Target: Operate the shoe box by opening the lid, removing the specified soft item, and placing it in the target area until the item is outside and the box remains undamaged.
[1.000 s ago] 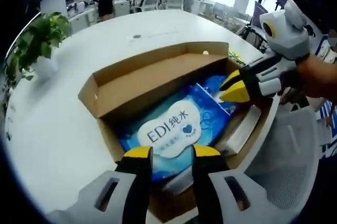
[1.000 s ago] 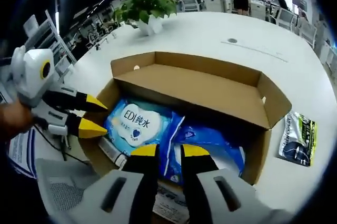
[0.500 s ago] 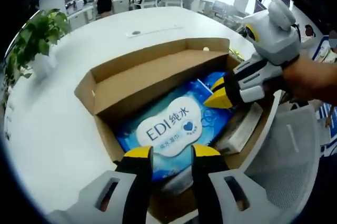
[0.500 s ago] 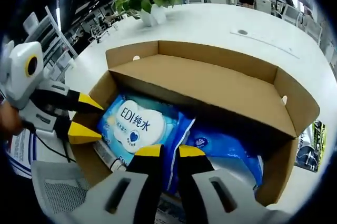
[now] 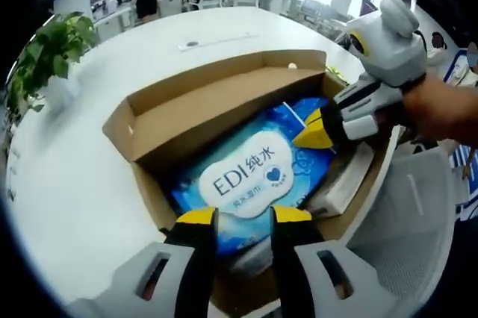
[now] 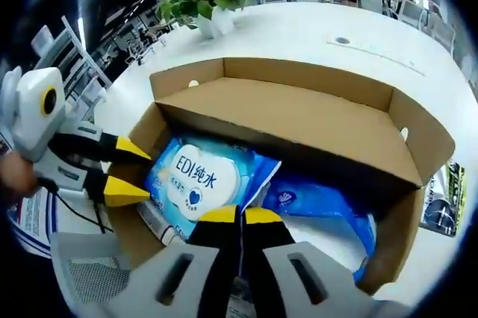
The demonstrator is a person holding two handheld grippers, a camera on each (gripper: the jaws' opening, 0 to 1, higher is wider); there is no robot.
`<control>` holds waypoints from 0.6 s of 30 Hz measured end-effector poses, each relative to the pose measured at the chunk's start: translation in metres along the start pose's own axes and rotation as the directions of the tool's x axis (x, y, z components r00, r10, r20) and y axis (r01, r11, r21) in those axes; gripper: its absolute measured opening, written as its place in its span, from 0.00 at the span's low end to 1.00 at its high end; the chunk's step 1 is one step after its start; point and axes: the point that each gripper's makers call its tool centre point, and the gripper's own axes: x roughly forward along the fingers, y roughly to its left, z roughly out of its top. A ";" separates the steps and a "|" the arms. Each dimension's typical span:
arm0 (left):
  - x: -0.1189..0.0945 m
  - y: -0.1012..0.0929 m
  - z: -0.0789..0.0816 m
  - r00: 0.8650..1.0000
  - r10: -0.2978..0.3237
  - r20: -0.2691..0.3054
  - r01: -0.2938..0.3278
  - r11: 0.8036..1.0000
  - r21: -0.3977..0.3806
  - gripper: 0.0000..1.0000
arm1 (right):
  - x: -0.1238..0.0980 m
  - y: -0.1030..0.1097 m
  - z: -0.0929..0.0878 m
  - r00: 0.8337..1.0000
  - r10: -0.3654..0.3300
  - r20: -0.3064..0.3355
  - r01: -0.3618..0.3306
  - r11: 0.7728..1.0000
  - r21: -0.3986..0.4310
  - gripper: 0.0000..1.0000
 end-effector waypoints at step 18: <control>0.019 -0.003 0.015 0.999 -0.047 -0.003 0.047 0.998 -0.049 0.22 | -0.043 -0.046 -0.015 0.995 -0.094 0.018 0.093 0.996 0.009 0.00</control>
